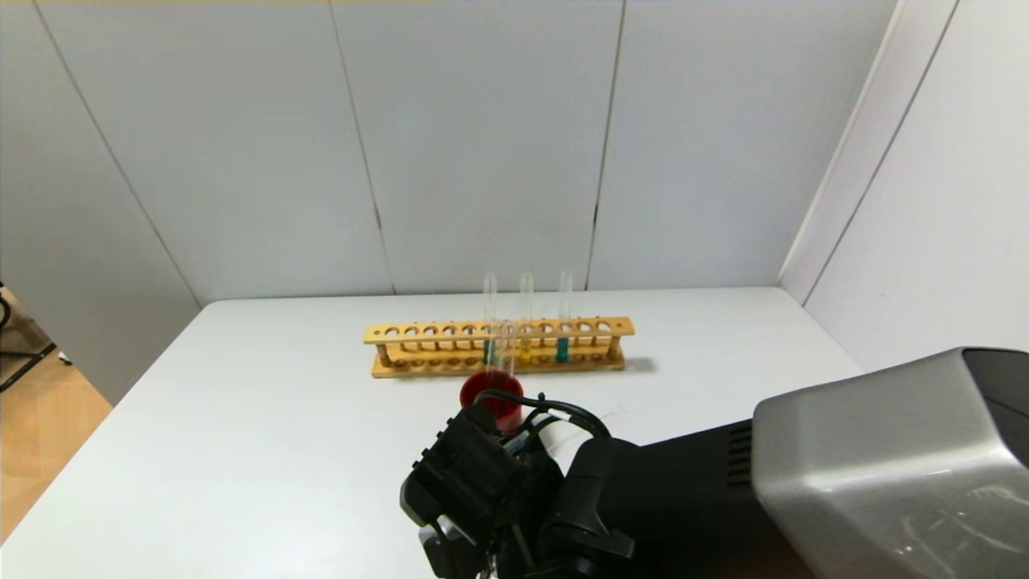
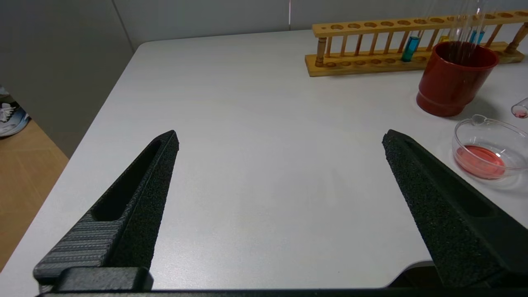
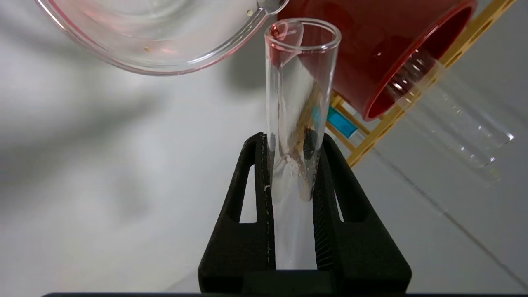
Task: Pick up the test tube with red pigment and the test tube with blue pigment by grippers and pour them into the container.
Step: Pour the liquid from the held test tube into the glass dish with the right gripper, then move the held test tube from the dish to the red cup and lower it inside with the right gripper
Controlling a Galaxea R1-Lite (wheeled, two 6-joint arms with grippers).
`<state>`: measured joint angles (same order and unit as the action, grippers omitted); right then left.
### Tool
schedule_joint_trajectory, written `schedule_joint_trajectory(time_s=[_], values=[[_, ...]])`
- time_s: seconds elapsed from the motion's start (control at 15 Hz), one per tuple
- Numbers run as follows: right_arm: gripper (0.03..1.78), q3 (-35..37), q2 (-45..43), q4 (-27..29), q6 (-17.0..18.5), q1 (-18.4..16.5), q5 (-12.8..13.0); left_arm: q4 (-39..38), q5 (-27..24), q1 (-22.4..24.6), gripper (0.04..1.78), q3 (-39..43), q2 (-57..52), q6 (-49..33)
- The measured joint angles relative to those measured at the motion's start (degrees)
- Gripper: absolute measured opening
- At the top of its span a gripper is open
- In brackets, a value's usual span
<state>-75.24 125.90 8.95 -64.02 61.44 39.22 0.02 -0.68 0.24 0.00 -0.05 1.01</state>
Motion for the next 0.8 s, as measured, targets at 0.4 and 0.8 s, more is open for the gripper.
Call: schedule_joint_trajectory(time_s=[0.4, 0.8], values=[[0.35, 12.3, -4.8, -21.5, 13.1, -1.7, -13.8, 0.0, 0.0, 0.0, 1.75, 0.0, 0.0, 0.0], [0.35, 20.9, -12.7, -30.0, 44.3, -2.4, -18.5, 0.0, 0.0, 0.0, 1.75, 0.0, 0.0, 0.0]])
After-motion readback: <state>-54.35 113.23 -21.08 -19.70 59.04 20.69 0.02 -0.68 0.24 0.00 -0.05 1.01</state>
